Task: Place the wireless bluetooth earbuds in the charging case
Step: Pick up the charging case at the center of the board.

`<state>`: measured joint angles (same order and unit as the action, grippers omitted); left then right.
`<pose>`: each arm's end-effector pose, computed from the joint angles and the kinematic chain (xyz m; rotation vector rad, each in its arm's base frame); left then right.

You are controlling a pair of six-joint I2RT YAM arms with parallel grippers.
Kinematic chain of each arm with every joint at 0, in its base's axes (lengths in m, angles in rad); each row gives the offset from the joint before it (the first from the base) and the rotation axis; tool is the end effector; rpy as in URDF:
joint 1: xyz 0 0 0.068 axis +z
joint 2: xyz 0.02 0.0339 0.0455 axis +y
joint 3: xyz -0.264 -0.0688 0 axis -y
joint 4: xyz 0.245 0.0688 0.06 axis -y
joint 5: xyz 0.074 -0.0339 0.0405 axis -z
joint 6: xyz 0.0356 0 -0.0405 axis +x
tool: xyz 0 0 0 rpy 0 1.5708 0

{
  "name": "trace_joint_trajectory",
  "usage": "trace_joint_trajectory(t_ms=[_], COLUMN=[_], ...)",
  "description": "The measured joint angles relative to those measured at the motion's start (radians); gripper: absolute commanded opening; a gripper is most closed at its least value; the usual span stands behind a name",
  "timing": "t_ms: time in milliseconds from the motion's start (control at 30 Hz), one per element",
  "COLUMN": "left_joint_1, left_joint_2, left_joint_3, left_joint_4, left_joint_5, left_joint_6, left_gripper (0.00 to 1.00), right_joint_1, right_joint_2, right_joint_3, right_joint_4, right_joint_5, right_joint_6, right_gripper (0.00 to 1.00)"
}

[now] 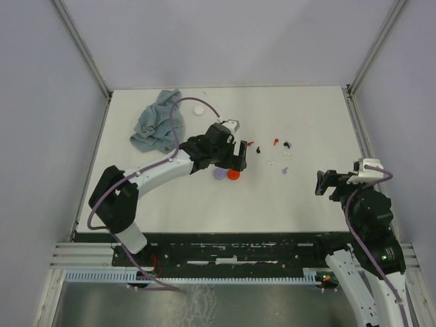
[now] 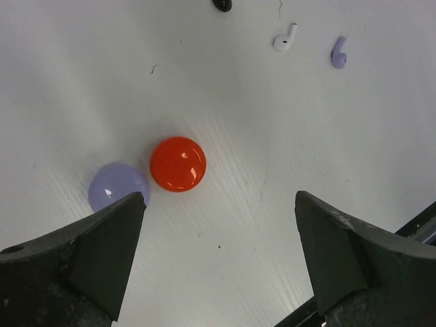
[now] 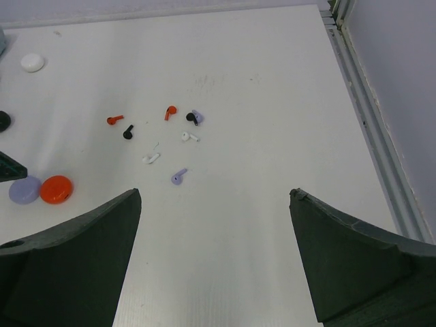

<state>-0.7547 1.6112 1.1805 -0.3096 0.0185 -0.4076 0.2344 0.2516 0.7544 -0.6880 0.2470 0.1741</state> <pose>0.2613 -0.2466 0.2556 0.4223 2.3526 -0.5970 0.0572 0.0047 0.3299 0.1269 1.7464 0.0815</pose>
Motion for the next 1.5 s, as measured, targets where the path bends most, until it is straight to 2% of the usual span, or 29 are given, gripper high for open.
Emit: trace_joint_trajectory(t_ms=[300, 533, 867, 1267, 1500], left_joint_1=[-0.024, -0.025, -0.045, -0.136, -0.162], left_joint_2=[0.288, 0.393, 0.442, 0.442, 0.441], left_joint_3=[0.192, 0.259, 0.277, 0.279, 0.279], left_joint_4=[-0.017, -0.064, -0.113, -0.131, -0.139], left_joint_5=[-0.018, -0.018, -0.003, 0.07, 0.03], left_joint_6=[0.011, 0.027, 0.064, 0.21, 0.237], left_gripper=[0.97, 0.96, 0.95, 0.94, 0.94], right_joint_1=[0.0, 0.0, 0.0, 0.0, 0.0], right_joint_2=[-0.01, -0.025, -0.026, -0.026, -0.026], right_joint_3=[0.0, -0.001, -0.007, -0.007, -0.007], right_joint_4=[0.001, 0.001, 0.004, 0.006, 0.006], right_joint_5=[-0.003, -0.003, -0.003, -0.003, -0.003], right_joint_6=[0.0, 0.0, 0.0, 0.0, 0.0], right_gripper=[0.99, 0.99, 0.99, 0.99, 0.99])
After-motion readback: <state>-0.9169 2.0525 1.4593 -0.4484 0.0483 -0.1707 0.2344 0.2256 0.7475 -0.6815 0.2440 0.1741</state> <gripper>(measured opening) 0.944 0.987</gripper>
